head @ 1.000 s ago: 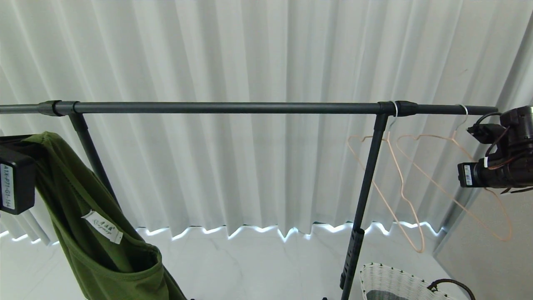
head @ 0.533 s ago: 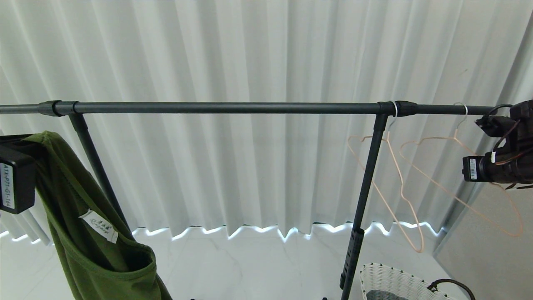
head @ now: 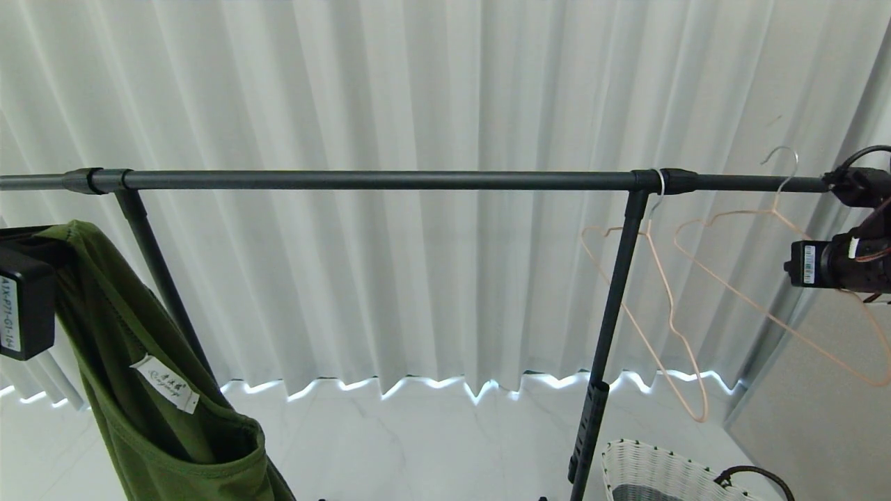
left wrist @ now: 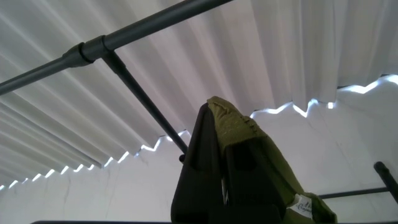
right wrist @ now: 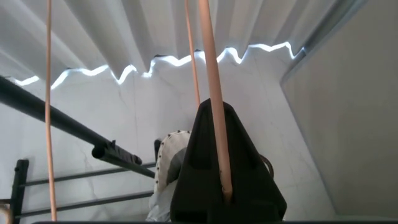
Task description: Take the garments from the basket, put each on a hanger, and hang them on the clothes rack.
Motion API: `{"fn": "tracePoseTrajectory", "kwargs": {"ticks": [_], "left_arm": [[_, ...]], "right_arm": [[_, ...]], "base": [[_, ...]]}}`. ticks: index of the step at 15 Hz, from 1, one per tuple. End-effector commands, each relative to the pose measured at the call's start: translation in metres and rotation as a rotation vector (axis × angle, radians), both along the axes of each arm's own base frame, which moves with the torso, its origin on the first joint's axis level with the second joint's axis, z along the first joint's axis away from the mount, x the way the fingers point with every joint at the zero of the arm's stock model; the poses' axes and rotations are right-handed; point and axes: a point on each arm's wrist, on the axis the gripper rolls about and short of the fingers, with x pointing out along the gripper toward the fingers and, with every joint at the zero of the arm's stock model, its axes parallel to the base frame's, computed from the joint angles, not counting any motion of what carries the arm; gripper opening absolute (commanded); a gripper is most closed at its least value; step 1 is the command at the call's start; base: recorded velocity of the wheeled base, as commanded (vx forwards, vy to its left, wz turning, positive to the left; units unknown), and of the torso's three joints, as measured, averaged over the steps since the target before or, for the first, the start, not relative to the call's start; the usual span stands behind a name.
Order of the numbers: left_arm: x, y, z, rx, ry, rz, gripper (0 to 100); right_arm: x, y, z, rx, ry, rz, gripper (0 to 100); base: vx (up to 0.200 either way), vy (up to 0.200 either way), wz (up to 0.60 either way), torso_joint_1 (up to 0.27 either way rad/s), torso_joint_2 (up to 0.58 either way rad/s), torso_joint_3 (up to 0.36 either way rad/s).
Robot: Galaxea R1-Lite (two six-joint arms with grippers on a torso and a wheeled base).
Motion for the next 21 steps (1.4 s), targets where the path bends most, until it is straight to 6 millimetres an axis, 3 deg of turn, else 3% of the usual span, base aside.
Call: {"fn": "tracePoseTrajectory", "kwargs": {"ticks": [1, 3, 10, 12, 18, 21], "left_arm": [[-0.001, 0.001, 0.000, -0.001, -0.002, 0.000, 0], [-0.001, 0.000, 0.000, 0.000, -0.001, 0.000, 0], [0.001, 0.000, -0.004, 0.007, 0.013, 0.000, 0], [0.000, 0.000, -0.005, 0.007, 0.016, 0.001, 0], [0.003, -0.001, -0.008, 0.013, 0.028, 0.001, 0], [0.004, -0.002, -0.008, 0.013, 0.028, 0.001, 0]], "right_arm": [[-0.017, 0.000, 0.007, -0.003, -0.026, 0.000, 0], [-0.033, 0.000, 0.009, -0.005, -0.039, 0.001, 0], [-0.085, 0.000, 0.011, -0.052, -0.087, 0.022, 0], [-0.093, 0.000, 0.009, -0.053, -0.089, 0.026, 0], [-0.109, 0.000, 0.004, -0.063, -0.091, 0.032, 0], [-0.118, 0.001, 0.012, -0.062, -0.138, 0.035, 0]], "base": [[0.000, 0.000, 0.00, 0.000, 0.00, 0.000], [0.000, 0.000, 0.00, 0.000, 0.00, 0.000], [-0.200, 0.000, 0.00, 0.000, 0.00, 0.004], [-0.200, 0.000, 0.00, 0.002, 0.00, 0.002], [0.000, 0.000, 0.00, 0.000, 0.00, 0.000], [-0.200, 0.200, 0.00, 0.007, 0.00, 0.002]]}}
